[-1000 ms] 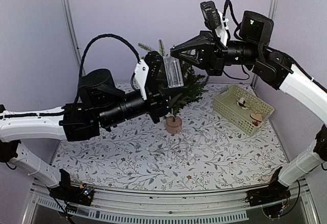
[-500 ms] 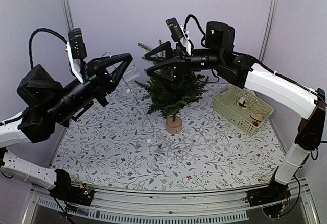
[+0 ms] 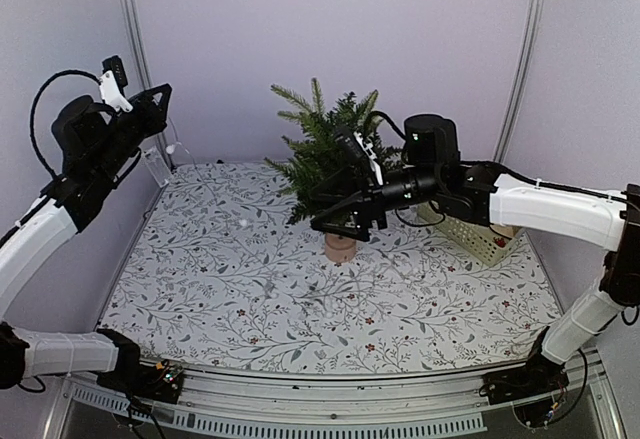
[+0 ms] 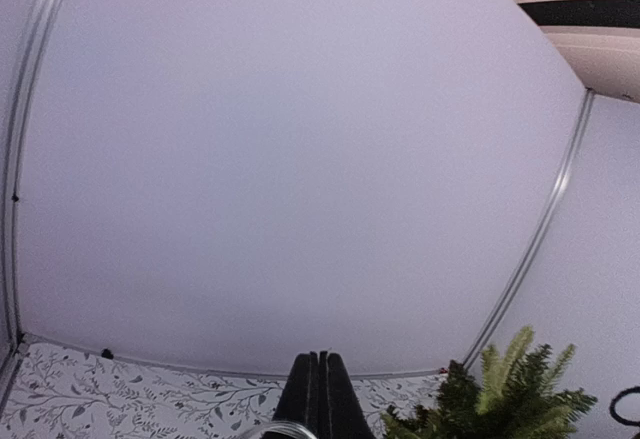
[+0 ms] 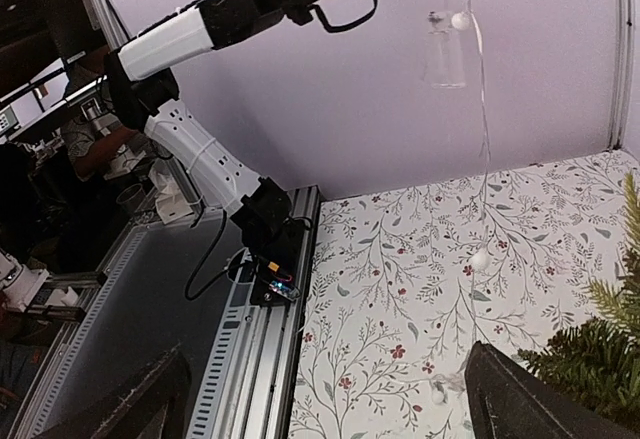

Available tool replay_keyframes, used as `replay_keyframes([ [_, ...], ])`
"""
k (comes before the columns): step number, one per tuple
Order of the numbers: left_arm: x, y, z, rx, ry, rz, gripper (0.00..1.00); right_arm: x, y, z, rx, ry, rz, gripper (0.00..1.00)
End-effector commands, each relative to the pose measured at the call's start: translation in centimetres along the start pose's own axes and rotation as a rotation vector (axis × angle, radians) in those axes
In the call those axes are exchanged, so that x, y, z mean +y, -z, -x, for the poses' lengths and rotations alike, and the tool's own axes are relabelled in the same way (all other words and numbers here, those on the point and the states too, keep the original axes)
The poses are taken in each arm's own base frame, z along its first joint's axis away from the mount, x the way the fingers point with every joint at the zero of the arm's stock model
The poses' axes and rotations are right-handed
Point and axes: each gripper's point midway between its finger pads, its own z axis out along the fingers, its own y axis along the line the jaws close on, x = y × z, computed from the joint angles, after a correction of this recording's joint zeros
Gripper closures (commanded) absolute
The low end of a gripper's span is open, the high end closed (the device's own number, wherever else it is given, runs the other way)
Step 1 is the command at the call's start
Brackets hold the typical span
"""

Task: Decorate the small christmas tree

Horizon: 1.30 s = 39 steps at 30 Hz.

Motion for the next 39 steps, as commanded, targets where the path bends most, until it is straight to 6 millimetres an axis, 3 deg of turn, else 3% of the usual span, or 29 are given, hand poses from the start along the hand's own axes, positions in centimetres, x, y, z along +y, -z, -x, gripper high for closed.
replay_keyframes([
  [1,7.1,-2.0,-5.5,0.169,0.156,0.081,1.0,0.5,1.5,-0.4,-0.014,0.027,-0.07,0.02],
  [5,11.6,-4.0,-9.3,0.258,0.185,0.122,1.0,-0.4,1.9,-2.8,0.025,-0.014,-0.133,0.11],
  [11,13.4,-6.9,-14.3,0.394,0.207,0.089,1.0,-4.8,2.1,-7.3,0.127,-0.075,-0.343,0.34],
  [15,14.8,-7.8,-18.2,0.488,0.229,0.105,1.0,-8.1,1.3,-11.4,0.205,-0.119,-0.45,0.41],
  [20,15.1,-8.3,-23.6,0.644,0.224,0.108,1.0,-8.6,0.4,-14.3,0.247,-0.136,-0.455,0.43],
  [24,14.9,-8.2,-27.3,0.748,0.166,0.139,0.97,-7.3,0.7,-13.5,0.212,-0.116,-0.419,0.42],
  [28,14.3,-7.0,-28.3,0.791,0.141,0.154,0.61,-5.5,1.5,-12.8,0.193,-0.063,-0.375,0.39],
  [32,12.2,-5.2,-26.1,0.715,0.074,0.09,0.33,-3.6,2.7,-12.2,0.164,-0.035,-0.344,0.3],
  [36,9.1,-2.1,-26.0,0.71,-0.048,0.033,0.28,-1.5,3.9,-11.2,0.127,-0.023,-0.311,0.28],
  [39,5.8,0.3,-26.6,0.707,-0.167,-0.05,0.28,-0.4,4.6,-11.3,0.121,-0.031,-0.293,0.27],
])
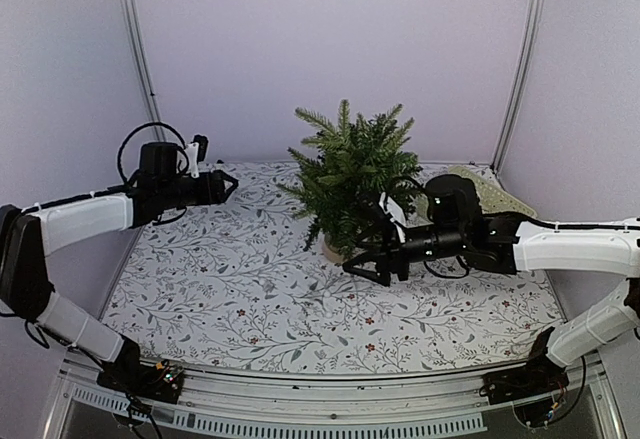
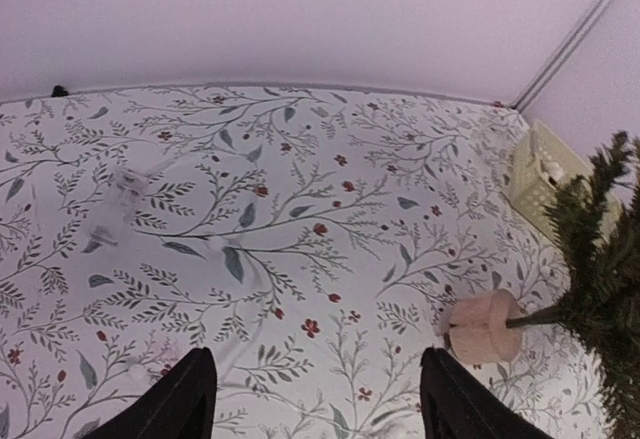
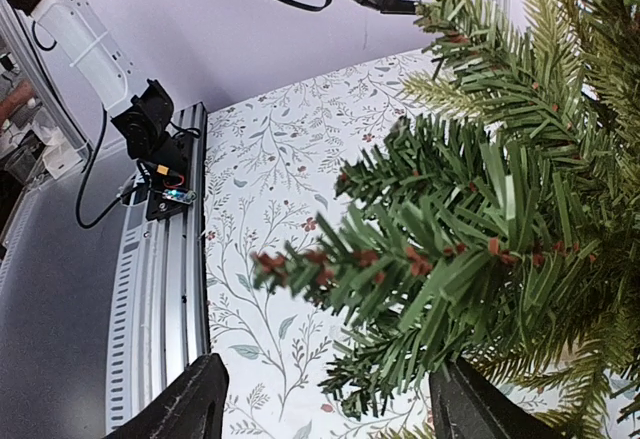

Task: Decorate the small christmas tree

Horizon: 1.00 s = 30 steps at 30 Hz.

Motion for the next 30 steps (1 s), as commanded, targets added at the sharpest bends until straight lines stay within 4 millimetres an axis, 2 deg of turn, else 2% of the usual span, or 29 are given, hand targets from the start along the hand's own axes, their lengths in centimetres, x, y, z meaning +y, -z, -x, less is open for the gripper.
replay_keyframes([
  [1,-4.9,2.0,-2.0,-0.04,-0.222,-0.046,0.29,1.9,1.9,0.3,-0.033,0.01,0.05,0.27],
  [3,-6.0,2.9,-2.7,-0.067,-0.219,-0.092,0.29,1.4,2.4,1.2,-0.054,0.013,0.005,0.26],
  [6,-7.7,4.0,-2.9,-0.109,-0.194,-0.196,0.29,-0.6,2.4,3.7,-0.069,0.025,-0.061,0.26],
  [7,-8.2,4.2,-2.9,-0.115,-0.198,-0.22,0.29,-1.4,1.8,4.0,-0.061,0.028,-0.07,0.26],
  [10,-9.3,4.5,-2.6,-0.129,-0.216,-0.255,0.3,-2.0,0.6,6.0,-0.072,0.052,-0.049,0.27],
  [12,-9.6,4.6,-2.7,-0.13,-0.218,-0.273,0.3,-2.6,-0.3,6.4,-0.068,0.056,-0.046,0.27],
  [17,-11.5,4.7,-3.6,-0.132,-0.25,-0.344,0.29,-3.8,-1.7,6.6,-0.058,0.053,-0.061,0.27],
  [20,-11.8,4.1,-3.5,-0.124,-0.251,-0.348,0.29,-4.2,-2.2,6.4,-0.048,0.046,-0.062,0.27],
  [30,-13.8,3.4,-2.7,-0.125,-0.266,-0.407,0.3,-4.7,-1.3,5.5,-0.042,0.026,-0.092,0.27],
])
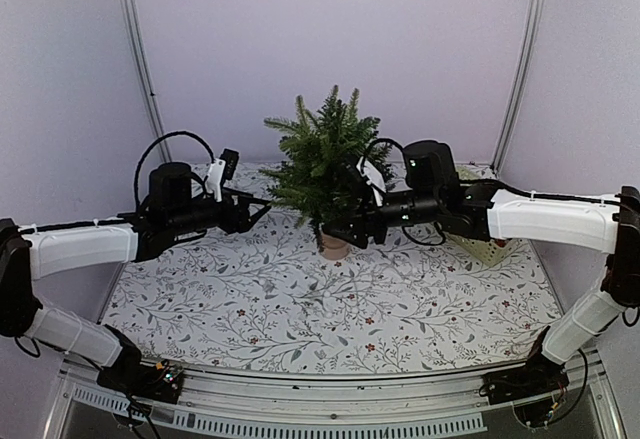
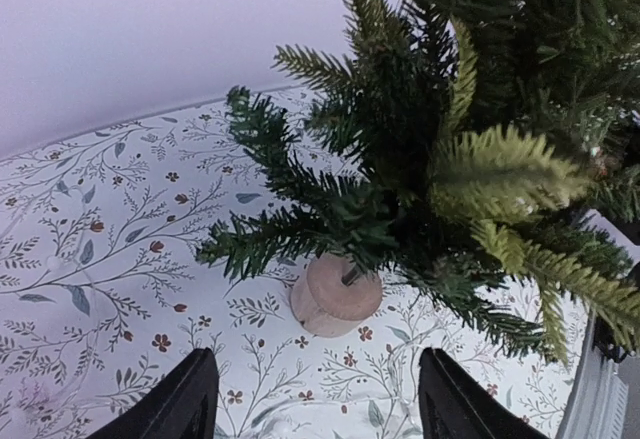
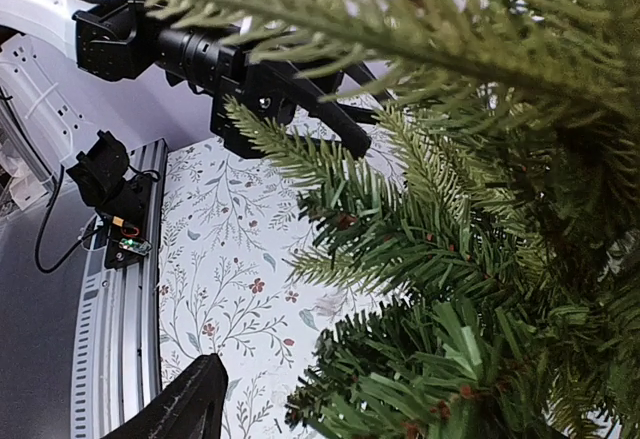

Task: Decorate the small christmas tree

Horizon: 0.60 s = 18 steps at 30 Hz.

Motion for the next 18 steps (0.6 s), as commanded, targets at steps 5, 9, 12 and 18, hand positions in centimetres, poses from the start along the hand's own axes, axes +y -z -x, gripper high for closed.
replay_keyframes([
  [5,-2.1,-0.2,2.5,-0.065,-0.049,-0.062,0.31,-1.6,1.5,0.0,-0.01,-0.016,-0.067,0.27],
  [9,-2.2,0.2,2.0,-0.064,-0.053,-0.051,0.3,-1.6,1.7,0.1,-0.013,-0.01,-0.067,0.27],
  [12,-2.1,1.1,1.3,-0.08,-0.06,-0.022,0.28,-1.0,2.1,0.6,-0.028,0.0,-0.043,0.26],
  [18,-3.6,4.0,-0.2,-0.13,-0.115,-0.015,0.26,1.7,4.2,2.3,-0.089,0.037,0.049,0.17],
])
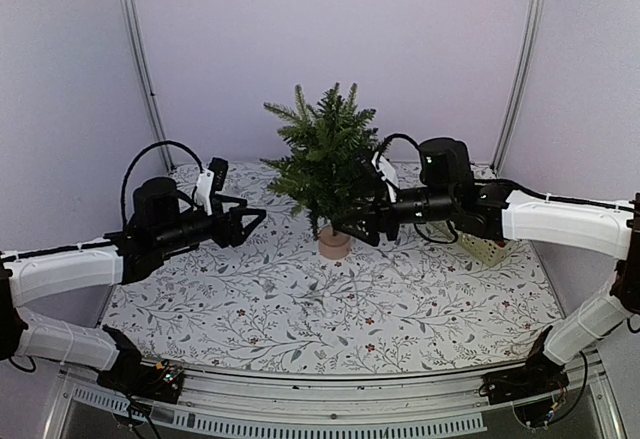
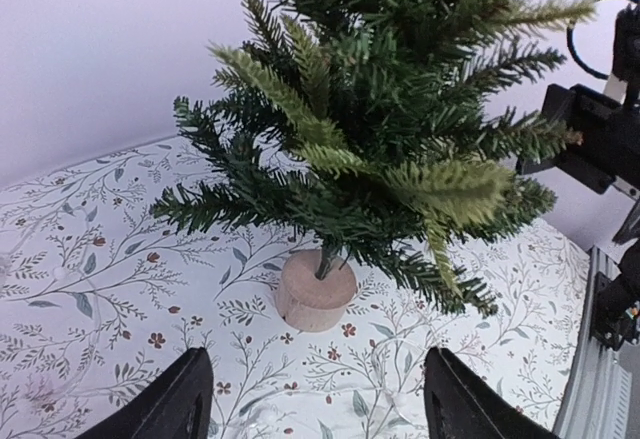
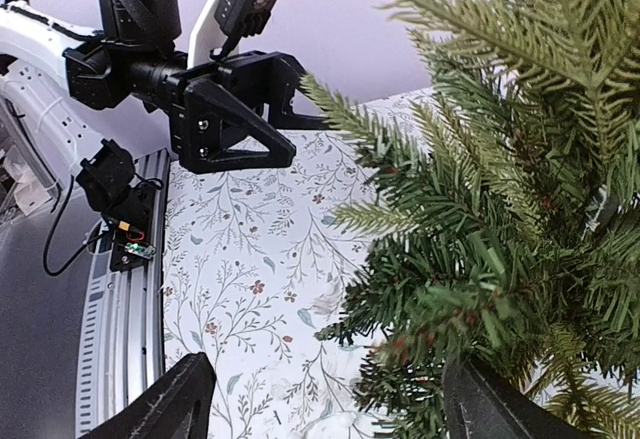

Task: Decorate the small christmas tree

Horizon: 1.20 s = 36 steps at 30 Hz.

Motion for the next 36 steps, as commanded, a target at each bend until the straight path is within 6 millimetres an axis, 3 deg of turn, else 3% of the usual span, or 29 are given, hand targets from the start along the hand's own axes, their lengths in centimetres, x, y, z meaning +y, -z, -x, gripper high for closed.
replay_keyframes([
  [1,-1.8,1.6,-0.5,-0.042,-0.095,0.003,0.26,2.7,2.9,2.2,-0.078,0.039,0.081,0.15],
  [5,-5.6,1.6,-4.3,0.026,-0.249,-0.086,0.28,3.9,5.0,2.6,-0.104,0.036,0.089,0.1],
  [10,-10.7,0.8,-8.9,0.101,-0.401,-0.228,0.31,3.1,7.5,2.2,-0.127,-0.058,0.068,0.09],
  [15,-11.6,-1.8,-12.6,0.246,-0.484,-0.283,0.38,1.9,9.4,0.7,-0.143,-0.165,0.057,0.1],
  [19,-9.2,-3.8,-12.9,0.255,-0.434,-0.224,0.38,0.8,10.0,-0.7,-0.135,-0.224,0.025,0.11],
  [28,-0.9,-7.3,-13.6,0.321,-0.271,-0.022,0.29,-0.5,10.5,-2.8,-0.129,-0.288,0.006,0.12],
  [36,2.9,-8.7,-17.6,0.502,-0.197,0.075,0.35,-1.0,10.5,-3.4,-0.129,-0.296,-0.006,0.12],
])
